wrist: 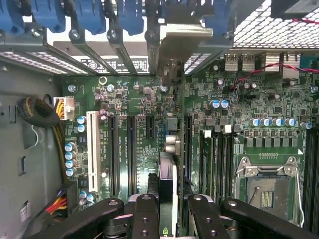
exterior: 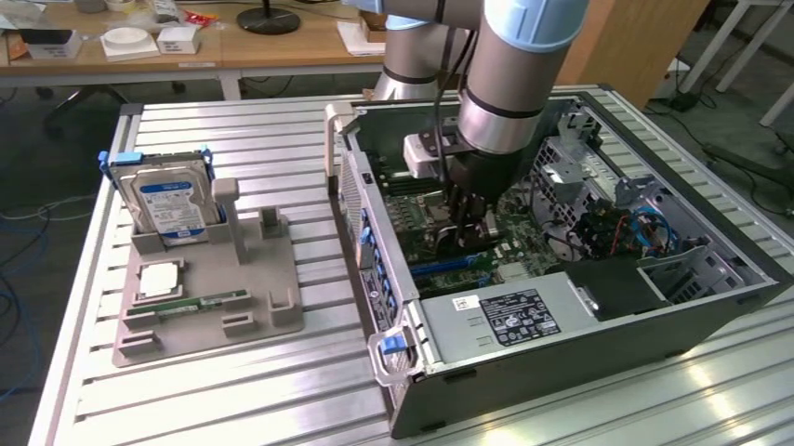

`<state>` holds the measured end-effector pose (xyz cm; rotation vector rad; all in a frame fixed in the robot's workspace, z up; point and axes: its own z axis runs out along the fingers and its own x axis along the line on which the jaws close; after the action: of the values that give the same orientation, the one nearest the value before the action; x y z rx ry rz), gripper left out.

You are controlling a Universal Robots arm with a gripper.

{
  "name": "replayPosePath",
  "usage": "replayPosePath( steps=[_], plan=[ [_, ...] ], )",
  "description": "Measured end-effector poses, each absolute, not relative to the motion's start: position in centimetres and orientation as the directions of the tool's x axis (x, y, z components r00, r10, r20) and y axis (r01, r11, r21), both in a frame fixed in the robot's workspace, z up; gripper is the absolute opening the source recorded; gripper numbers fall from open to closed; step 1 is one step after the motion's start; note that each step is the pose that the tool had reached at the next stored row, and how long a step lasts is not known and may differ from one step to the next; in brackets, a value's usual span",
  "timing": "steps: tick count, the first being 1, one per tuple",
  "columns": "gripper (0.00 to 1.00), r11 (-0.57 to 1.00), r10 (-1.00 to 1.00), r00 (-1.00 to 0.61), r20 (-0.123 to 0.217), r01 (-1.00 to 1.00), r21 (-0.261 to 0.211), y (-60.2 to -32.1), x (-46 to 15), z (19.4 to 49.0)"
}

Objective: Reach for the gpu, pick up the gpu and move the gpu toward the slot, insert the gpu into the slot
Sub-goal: 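Insert the gpu into the slot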

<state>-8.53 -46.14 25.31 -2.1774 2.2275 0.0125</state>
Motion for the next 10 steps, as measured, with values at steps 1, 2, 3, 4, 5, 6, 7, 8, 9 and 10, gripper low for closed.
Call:
replayPosePath(
  steps=[1,2,3,4,5,6,7,8,9,10],
  plan=[
    [0.27,0.023,-0.999,-0.023,-0.025,-1.0,-0.013,-46.13,-8.58,25.24],
    [0.27,0.023,-0.999,-0.022,-0.025,-1.0,-0.013,-46.11,-8.6,25.16],
    [0.27,0.023,-0.999,-0.022,-0.024,-1.0,-0.013,-46.09,-8.61,25.08],
    [0.27,0.023,-0.999,-0.022,-0.024,-1.0,-0.013,-46.06,-8.61,25.0],
    [0.27,0.023,-0.999,-0.022,-0.024,-1.0,-0.013,-46.05,-8.61,24.92],
    [0.27,0.023,-0.999,-0.022,-0.024,-1.0,-0.013,-46.04,-8.62,24.83],
    [0.27,0.023,-0.999,-0.022,-0.024,-1.0,-0.012,-46.04,-8.62,24.72],
    [0.27,0.023,-0.999,-0.022,-0.024,-1.0,-0.012,-46.04,-8.63,24.58],
    [0.27,0.023,-0.999,-0.022,-0.024,-1.0,-0.012,-46.04,-8.63,24.45],
    [0.27,0.023,-0.999,-0.023,-0.024,-1.0,-0.012,-46.03,-8.64,24.35]
  ],
)
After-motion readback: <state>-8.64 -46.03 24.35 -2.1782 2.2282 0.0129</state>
